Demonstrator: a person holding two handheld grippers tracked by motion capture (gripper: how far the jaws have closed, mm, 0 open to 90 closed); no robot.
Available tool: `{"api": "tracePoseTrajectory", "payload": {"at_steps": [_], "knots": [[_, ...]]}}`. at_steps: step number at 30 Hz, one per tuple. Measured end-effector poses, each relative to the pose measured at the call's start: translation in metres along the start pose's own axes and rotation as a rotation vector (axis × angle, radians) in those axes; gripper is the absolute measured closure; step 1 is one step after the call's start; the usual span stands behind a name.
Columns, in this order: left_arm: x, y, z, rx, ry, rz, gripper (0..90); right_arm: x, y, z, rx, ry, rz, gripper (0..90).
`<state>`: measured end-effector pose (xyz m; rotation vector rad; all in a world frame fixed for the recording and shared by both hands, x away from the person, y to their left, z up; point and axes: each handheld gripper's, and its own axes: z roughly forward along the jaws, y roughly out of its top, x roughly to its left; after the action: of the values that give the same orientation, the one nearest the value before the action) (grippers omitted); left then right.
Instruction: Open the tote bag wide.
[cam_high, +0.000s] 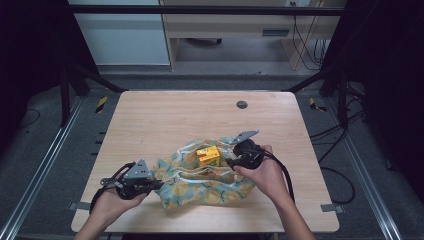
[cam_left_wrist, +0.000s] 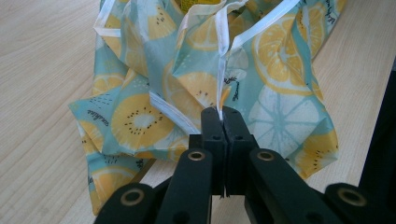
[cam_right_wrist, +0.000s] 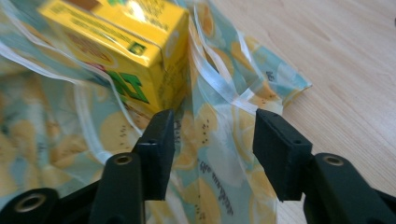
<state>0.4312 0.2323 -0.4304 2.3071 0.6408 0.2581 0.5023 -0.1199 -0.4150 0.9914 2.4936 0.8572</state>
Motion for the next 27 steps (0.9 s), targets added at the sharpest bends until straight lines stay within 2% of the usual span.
{"api": "tracePoseTrajectory", "payload": {"at_steps": [3,4,6,8,10,17,18,21,27], "knots": [[0.001,0.003,-0.001,0.003,0.008,0.006,89.4,-0.002,0.003,0.01,0.058,-0.011,-0.011,68.8],[0.001,0.004,-0.002,0.0,0.01,0.004,89.4,-0.003,0.004,0.011,0.06,-0.008,-0.005,78.6],[0.003,0.007,-0.002,-0.003,0.014,0.006,89.4,-0.008,0.007,0.012,0.066,-0.001,-0.002,89.2],[0.004,0.01,-0.002,-0.001,0.025,0.01,89.4,-0.015,0.012,0.016,0.092,-0.012,-0.022,90.0],[0.006,0.012,-0.001,0.001,0.032,0.014,89.4,-0.02,0.016,0.019,0.097,-0.022,-0.021,90.0],[0.013,0.016,0.014,0.043,0.039,0.004,89.4,-0.045,0.028,0.034,0.063,-0.048,0.055,90.0],[0.014,0.016,0.016,0.049,0.038,0.0,89.4,-0.052,0.027,0.038,0.054,-0.048,0.076,90.0],[0.015,0.013,0.023,0.063,0.036,-0.014,89.4,-0.058,0.024,0.044,0.056,-0.047,0.09,90.0],[0.015,0.007,0.027,0.068,0.039,-0.024,89.4,-0.066,0.01,0.058,0.072,-0.044,0.138,90.0]]}}
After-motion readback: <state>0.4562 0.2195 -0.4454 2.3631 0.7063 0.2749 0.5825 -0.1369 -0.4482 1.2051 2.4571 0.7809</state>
